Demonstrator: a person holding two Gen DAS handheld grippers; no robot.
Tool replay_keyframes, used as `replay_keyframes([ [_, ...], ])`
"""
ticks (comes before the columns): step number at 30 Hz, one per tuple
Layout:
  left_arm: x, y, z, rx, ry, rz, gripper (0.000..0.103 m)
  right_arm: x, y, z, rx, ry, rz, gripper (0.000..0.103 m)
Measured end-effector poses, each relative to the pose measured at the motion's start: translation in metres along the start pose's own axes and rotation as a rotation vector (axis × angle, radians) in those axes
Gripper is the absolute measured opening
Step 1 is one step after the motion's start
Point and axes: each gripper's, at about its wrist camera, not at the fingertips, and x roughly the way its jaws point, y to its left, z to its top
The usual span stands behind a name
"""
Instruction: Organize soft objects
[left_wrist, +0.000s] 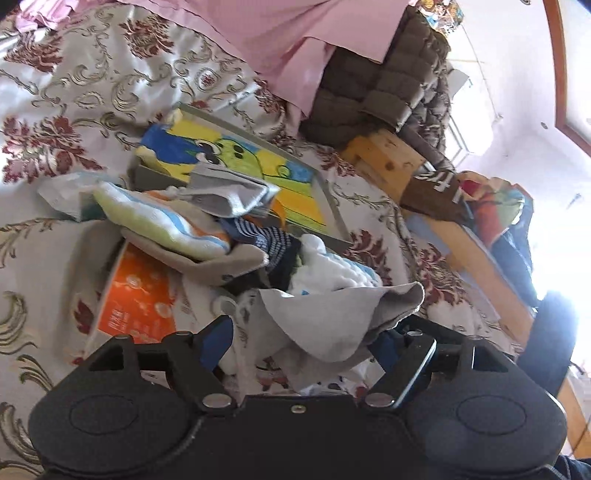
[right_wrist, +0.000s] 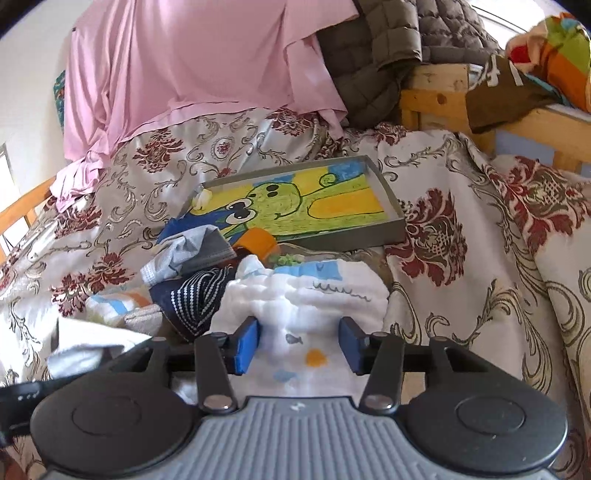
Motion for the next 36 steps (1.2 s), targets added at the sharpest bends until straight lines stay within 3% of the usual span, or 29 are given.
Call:
replay_keyframes([
  [6,0.002,0.009,0.002,-0.084,0.025,-0.086,0.080,0.002,-0.006,0.000,0.039,0.015,0.004,0.046],
  [9,0.003,0.014,0.002,-0.129,0.030,-0.128,0.081,0.002,-0.003,0.000,0.028,0.023,0.011,0.037],
  [15,0.010,0.013,0.001,-0.105,0.031,-0.133,0.081,0.004,-0.003,-0.001,0.034,0.044,0.007,0.026],
  [20,0.023,0.022,0.002,-0.143,0.052,-0.178,0.076,0.005,-0.005,-0.002,0.053,0.056,0.013,0.019],
  [23,0.030,0.027,0.002,-0.168,0.073,-0.209,0.060,0.004,-0.004,-0.002,0.050,0.056,0.023,0.014],
  [25,0.030,0.026,0.002,-0.160,0.080,-0.228,0.044,0.003,-0.002,-0.001,0.046,0.052,0.029,0.011],
  [31,0.030,0.017,0.002,-0.108,0.078,-0.238,0.017,-0.002,0.001,0.000,0.044,0.035,0.058,0.010],
  [36,0.025,0.015,0.002,-0.125,0.060,-0.260,0.018,-0.006,-0.003,0.002,0.077,0.017,0.099,0.009],
])
